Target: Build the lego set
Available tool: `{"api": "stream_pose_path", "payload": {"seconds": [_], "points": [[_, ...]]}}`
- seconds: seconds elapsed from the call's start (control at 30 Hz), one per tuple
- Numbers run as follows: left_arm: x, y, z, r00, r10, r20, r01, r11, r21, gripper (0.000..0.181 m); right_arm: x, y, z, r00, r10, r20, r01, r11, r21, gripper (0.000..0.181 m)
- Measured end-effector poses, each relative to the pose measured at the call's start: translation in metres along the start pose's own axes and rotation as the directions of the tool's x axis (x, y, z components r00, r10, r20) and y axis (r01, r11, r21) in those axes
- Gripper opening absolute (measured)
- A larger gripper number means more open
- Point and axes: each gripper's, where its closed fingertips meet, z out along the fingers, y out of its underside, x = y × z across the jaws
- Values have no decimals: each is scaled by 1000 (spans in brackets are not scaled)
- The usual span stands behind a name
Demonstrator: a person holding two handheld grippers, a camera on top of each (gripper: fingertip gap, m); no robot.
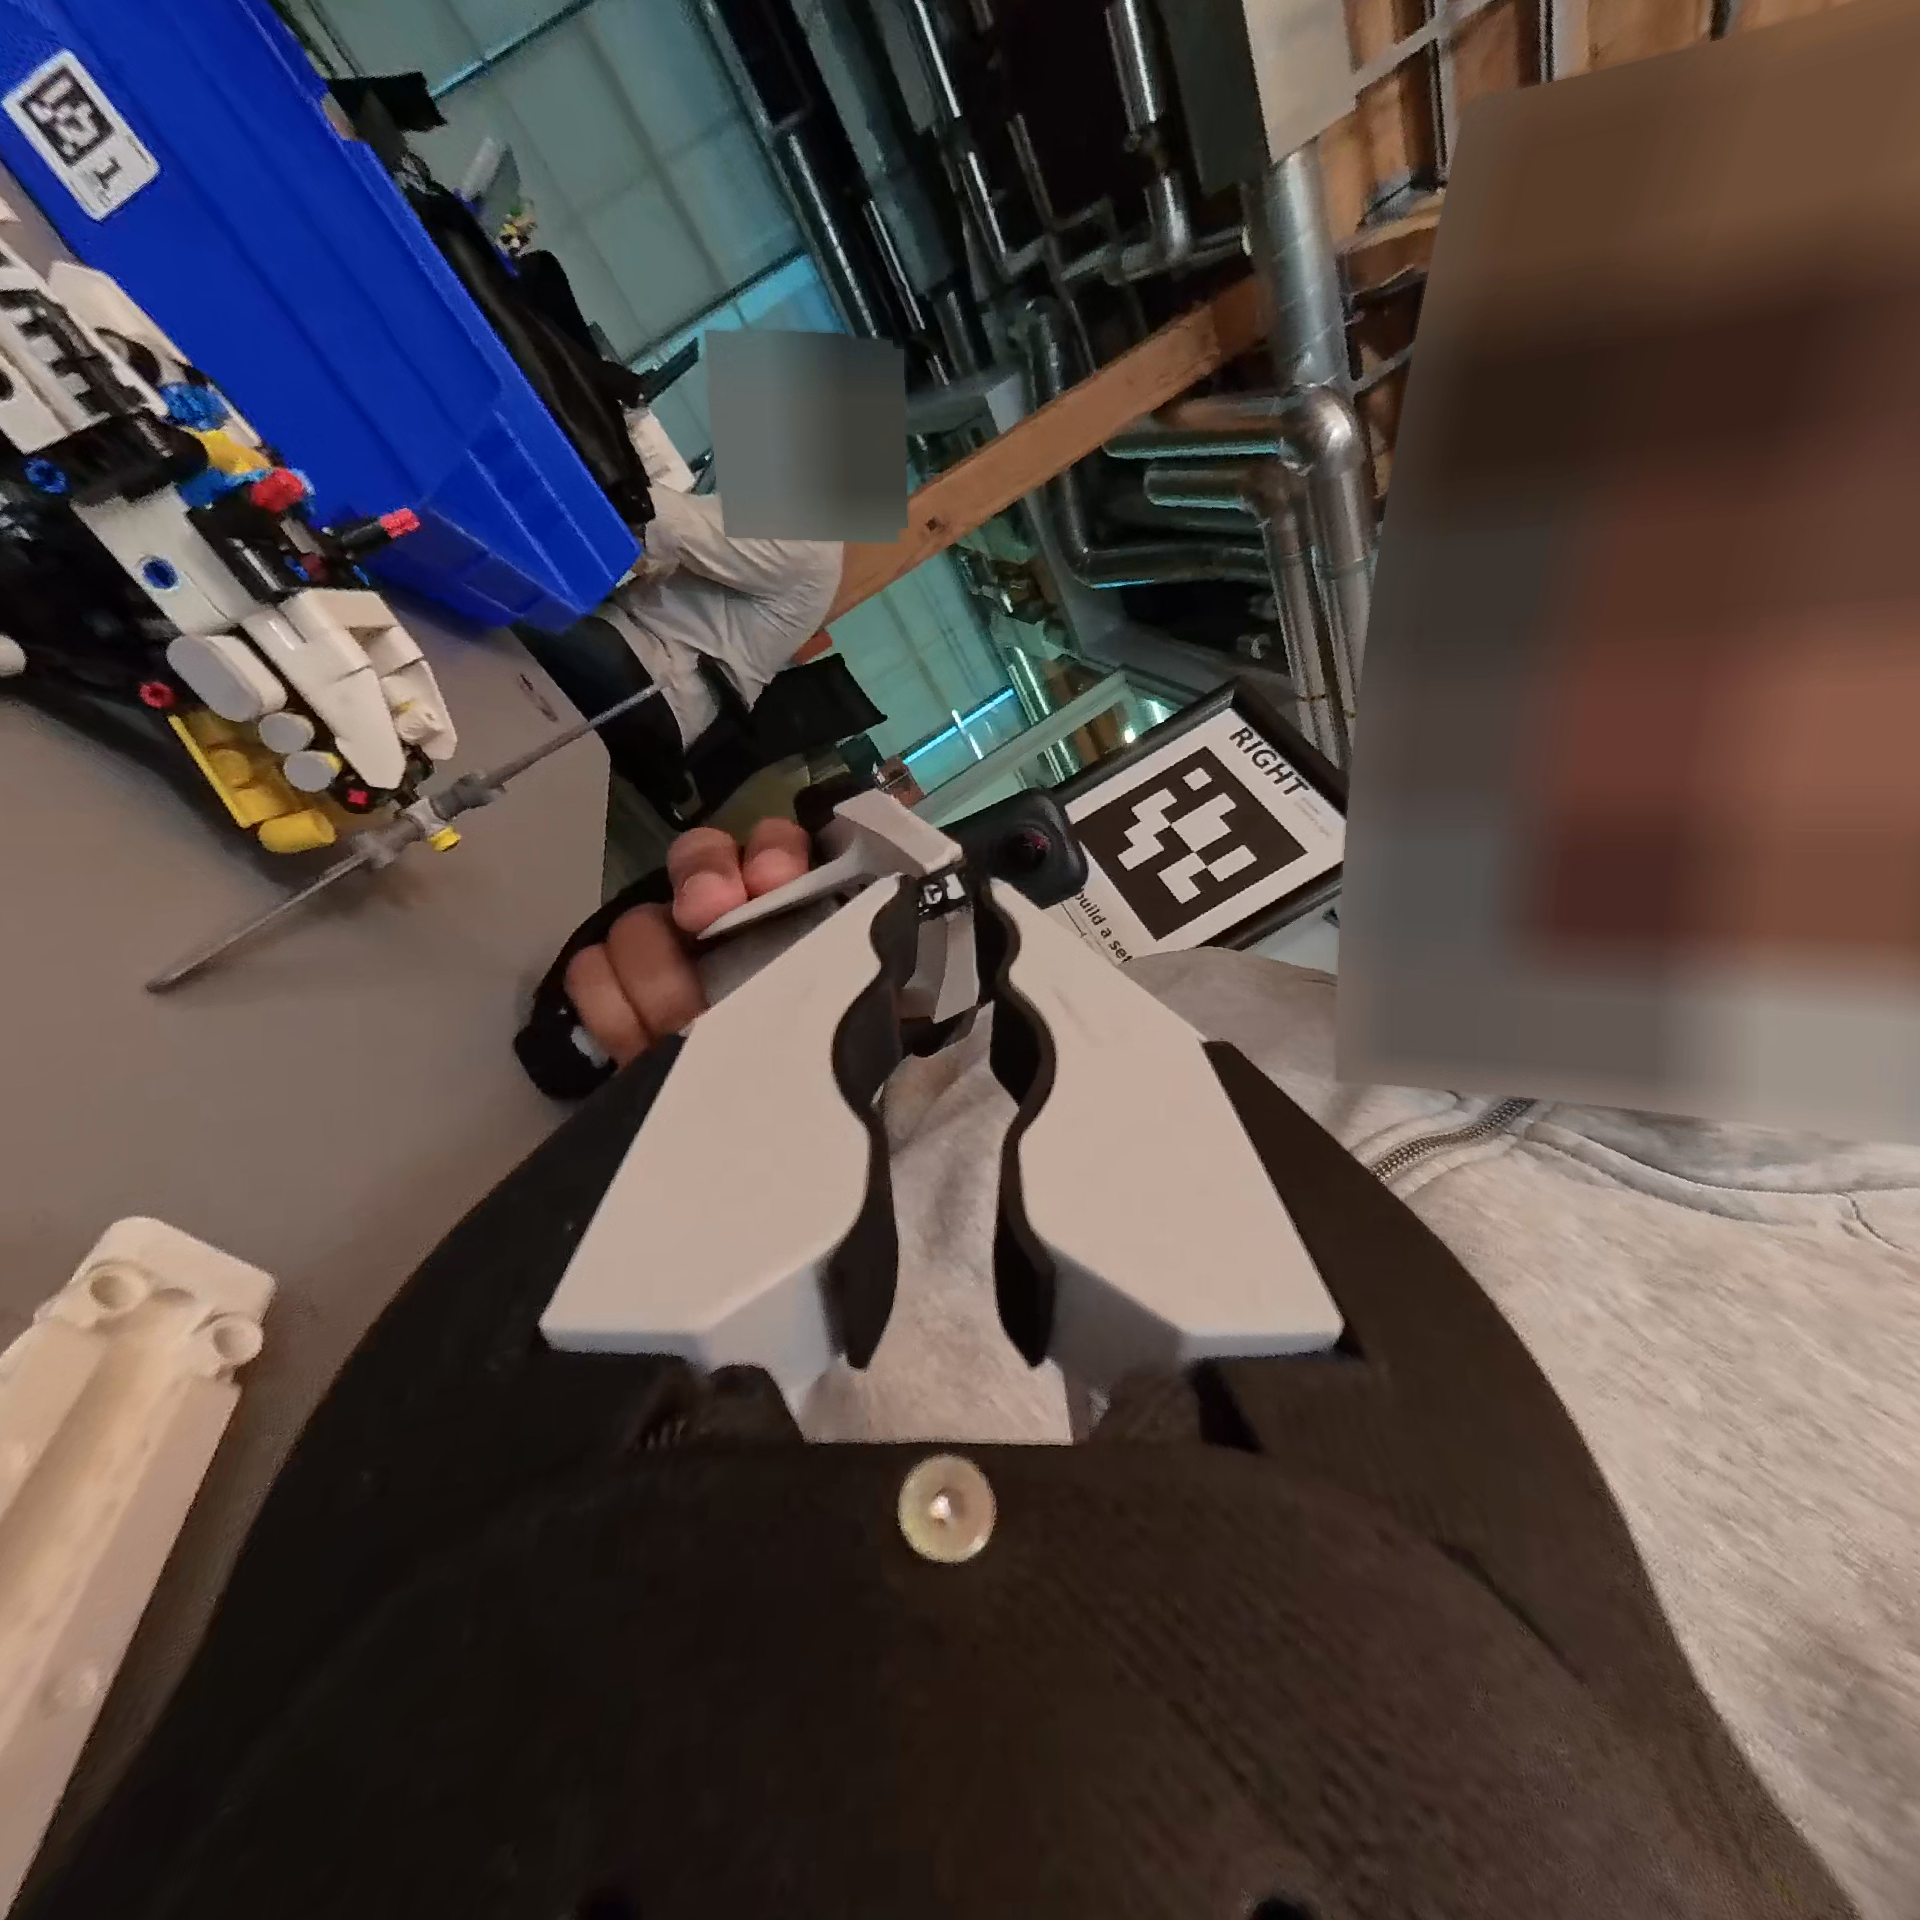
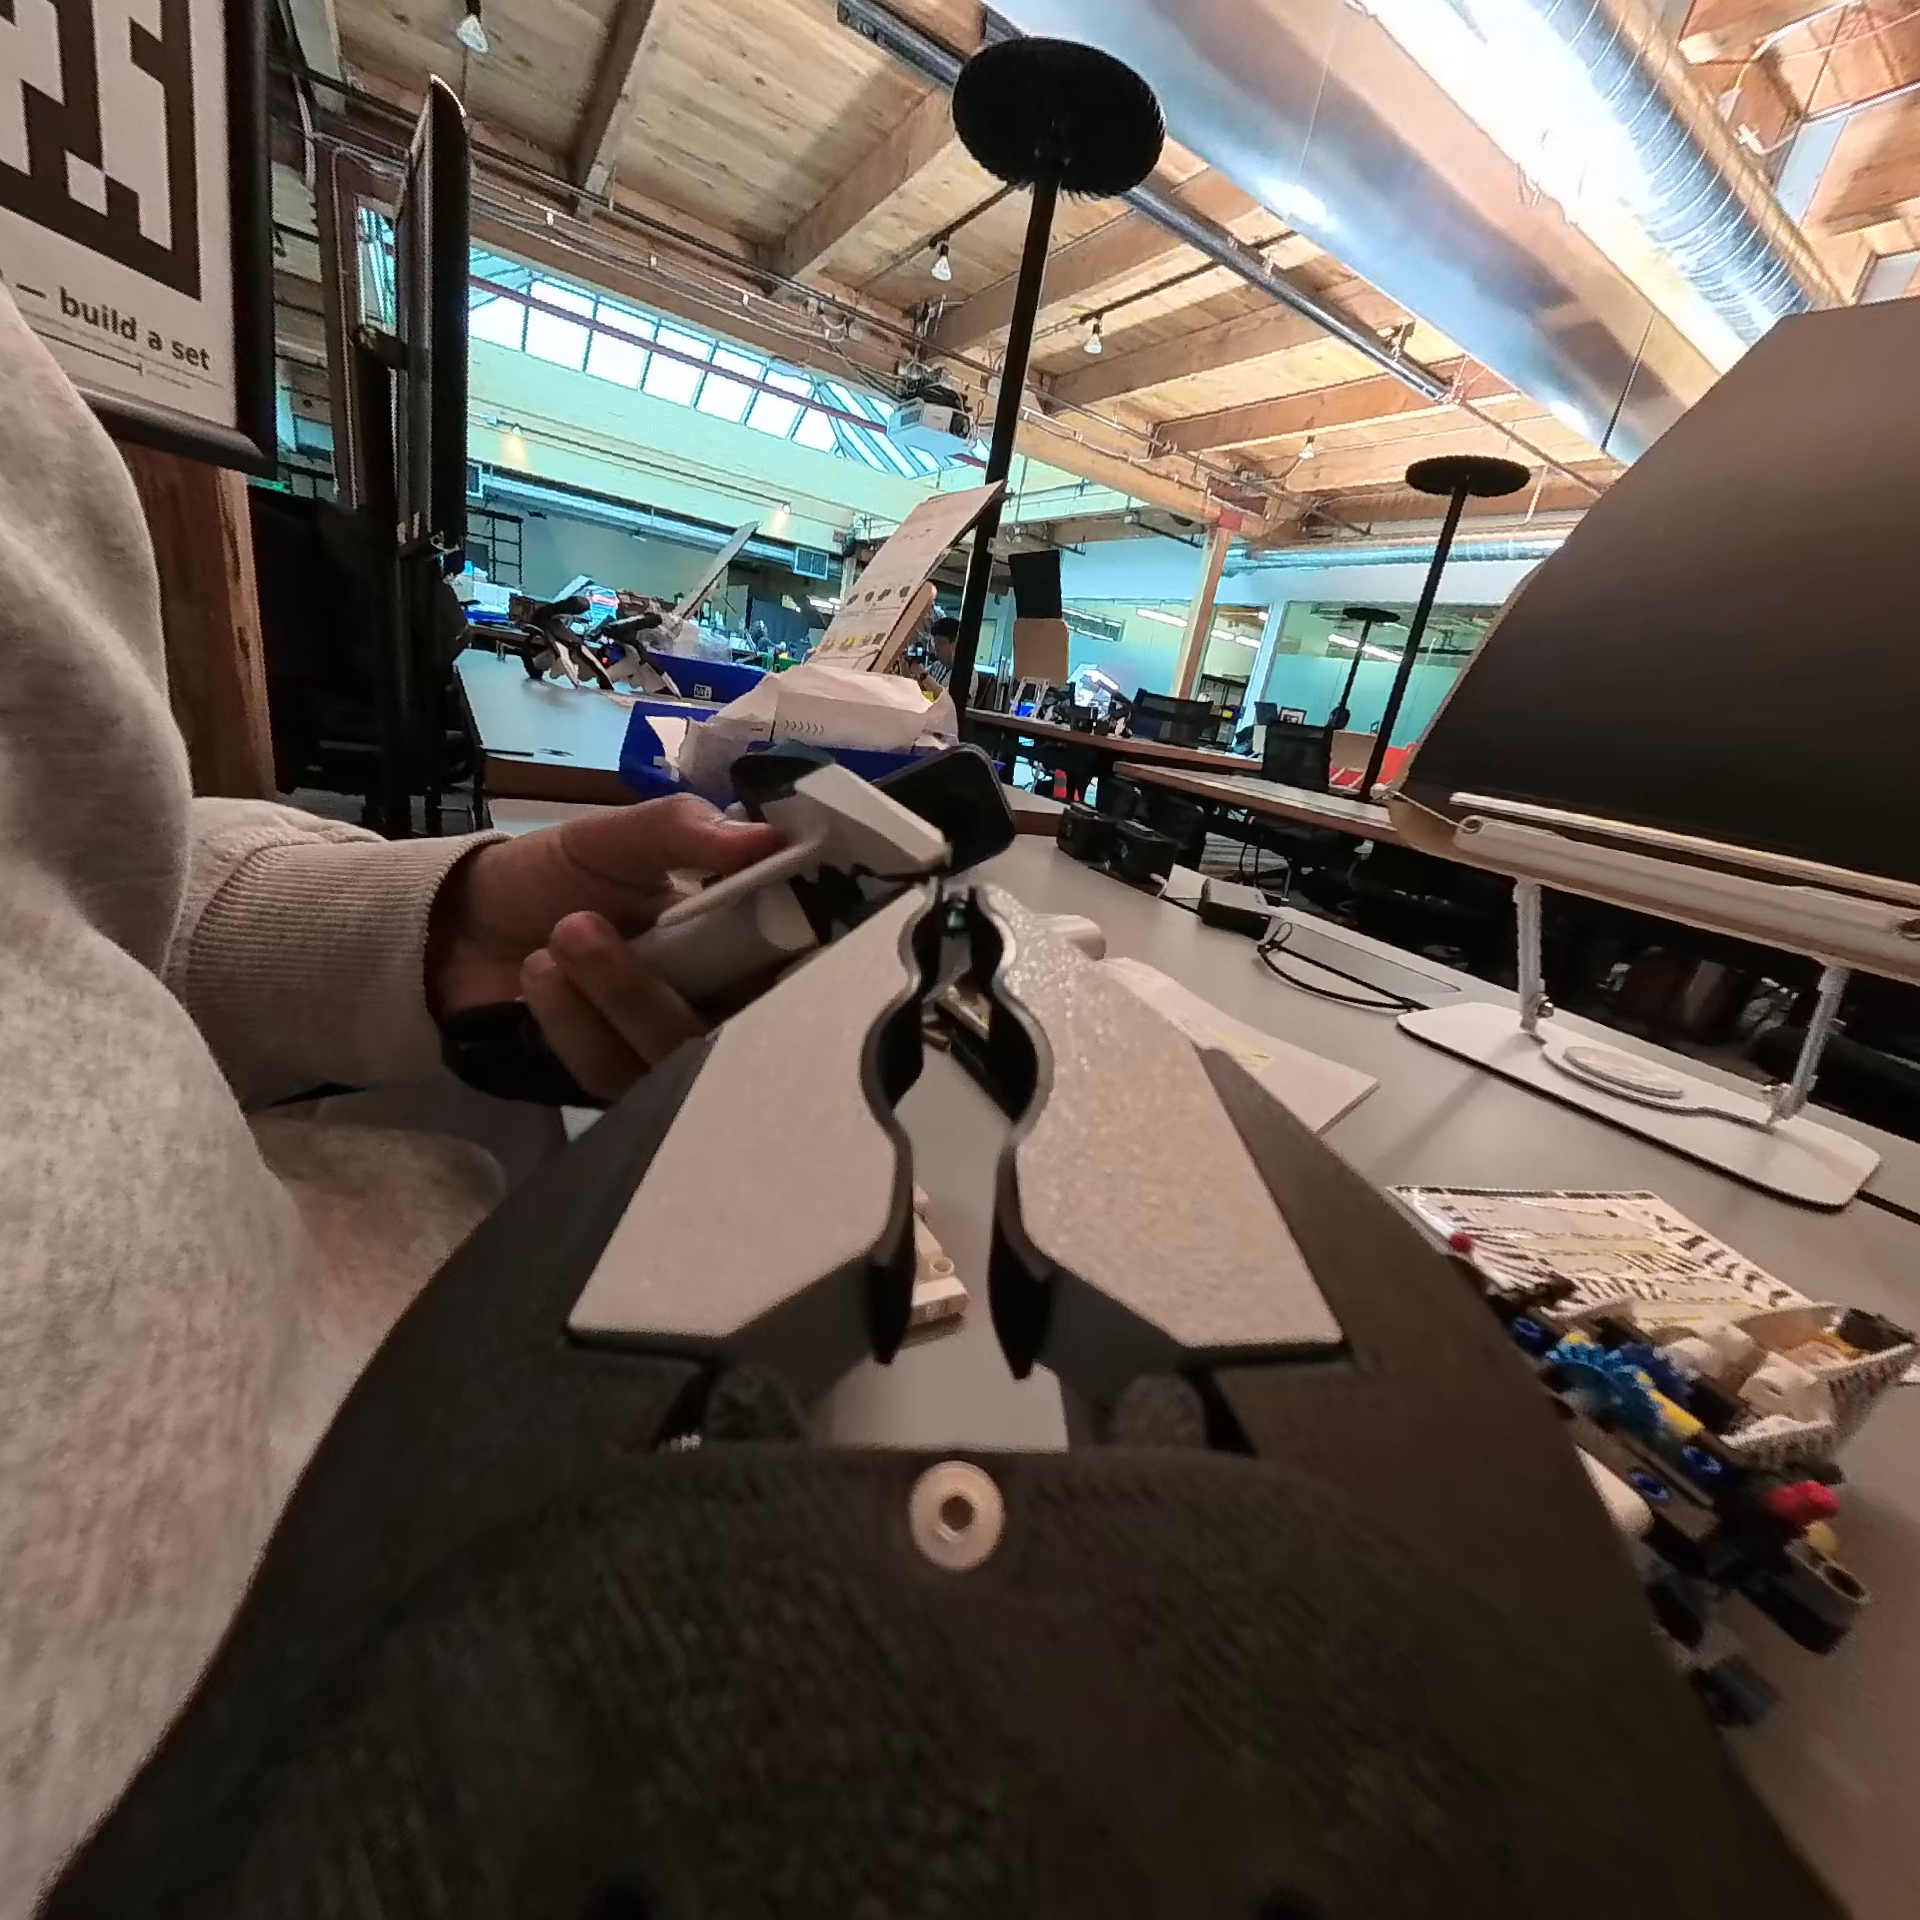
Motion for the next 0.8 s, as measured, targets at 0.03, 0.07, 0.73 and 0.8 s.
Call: {"api": "stream_pose_path", "payload": {"seconds": [0.03,0.07,0.73,0.8], "points": [[-1,1,-1,1000,-2,7,2,1000,-7,7,-1,1,0,1000,-5,2,5,1000,-6,1],[-1,1,-1,1000,-4,9,4,1000,-7,6,-1,1,0,1000,-12,1,12,1000,-8,1],[-5,-1,-6,997,45,62,-44,999,-10,2,-5,9,0,991,-136,-13,134,987,-85,1],[-5,-1,-6,997,46,66,-45,999,-12,2,-5,9,1,991,-131,-6,129,987,-95,1]]}}
